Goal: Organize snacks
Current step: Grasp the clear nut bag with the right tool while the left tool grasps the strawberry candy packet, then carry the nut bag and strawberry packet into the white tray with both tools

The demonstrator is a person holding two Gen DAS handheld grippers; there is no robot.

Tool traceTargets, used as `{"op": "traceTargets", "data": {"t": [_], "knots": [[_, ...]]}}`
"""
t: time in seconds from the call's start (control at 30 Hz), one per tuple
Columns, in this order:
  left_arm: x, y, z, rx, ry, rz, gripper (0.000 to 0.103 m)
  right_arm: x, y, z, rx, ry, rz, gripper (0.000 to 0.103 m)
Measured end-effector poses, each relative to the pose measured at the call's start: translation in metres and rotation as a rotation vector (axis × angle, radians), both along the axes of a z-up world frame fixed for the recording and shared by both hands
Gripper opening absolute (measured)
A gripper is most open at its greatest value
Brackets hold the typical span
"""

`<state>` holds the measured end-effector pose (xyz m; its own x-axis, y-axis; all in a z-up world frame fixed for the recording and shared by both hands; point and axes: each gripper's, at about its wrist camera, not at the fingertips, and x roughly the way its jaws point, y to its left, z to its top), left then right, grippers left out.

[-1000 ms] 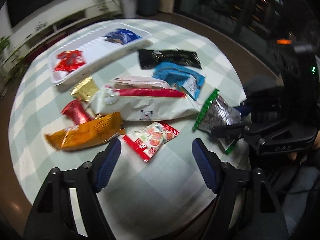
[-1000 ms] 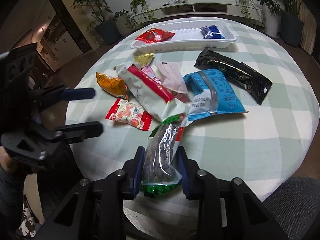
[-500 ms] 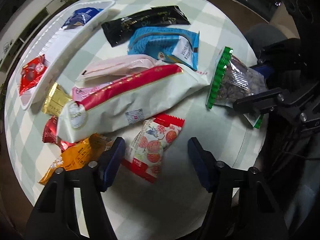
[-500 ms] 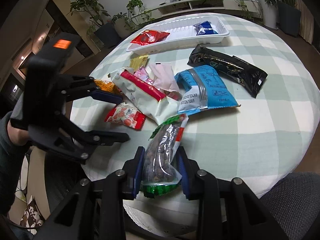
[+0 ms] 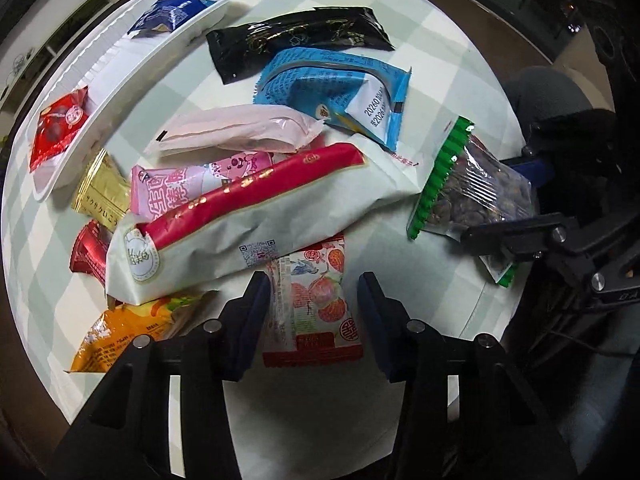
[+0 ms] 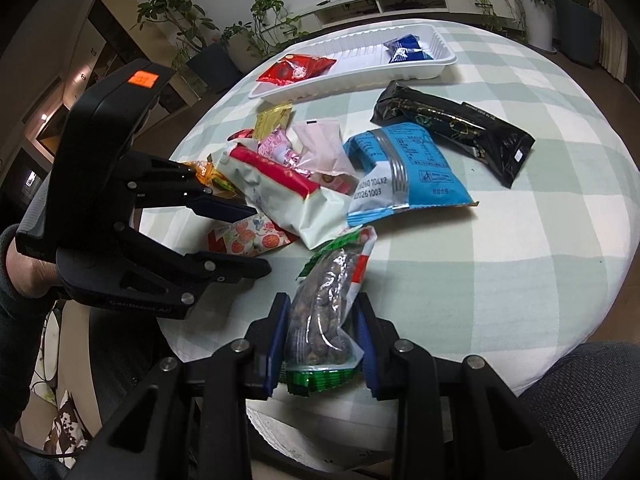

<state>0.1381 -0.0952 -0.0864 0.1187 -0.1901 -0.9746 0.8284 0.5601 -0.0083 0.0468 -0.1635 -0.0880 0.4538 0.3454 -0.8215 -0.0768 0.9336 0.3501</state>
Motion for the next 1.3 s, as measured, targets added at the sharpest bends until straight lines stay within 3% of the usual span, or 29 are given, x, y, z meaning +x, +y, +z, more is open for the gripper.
{"op": "traceTargets", "data": {"t": [0.07,0.27,0.47,0.67,0.87,1.0,1.1,1.3], "knots": [[-0.001,0.0,0.001,-0.005,-0.004,0.014,0.038,0.0,0.0,0.0,-0.003,0.002,0.0,0.034],[-0.011,0.005,0.003,-0.016,-0.028,0.031,0.033,-0.001,0.003,0.002,-0.011,-0.003,0.013,0.033],[-0.024,0.024,0.005,-0.076,-0.047,0.09,0.031,-0.004,0.001,0.007,-0.014,-0.019,0.007,0.029],[-0.043,0.056,0.008,-0.206,0.004,0.191,0.031,-0.007,0.0,0.011,-0.003,-0.026,0.006,0.029],[-0.05,0.093,0.014,-0.391,0.06,0.325,0.031,-0.011,-0.002,0.018,0.028,-0.034,0.008,0.029],[-0.049,0.12,0.034,-0.524,0.061,0.404,0.031,-0.009,-0.009,0.025,0.06,-0.041,-0.002,0.029],[-0.035,0.138,0.054,-0.576,0.026,0.445,0.031,-0.004,-0.021,0.035,0.085,-0.052,-0.018,0.028],[0.031,0.163,0.097,-0.627,-0.07,0.54,0.031,0.031,-0.068,0.071,0.045,-0.134,-0.105,0.028]]}}
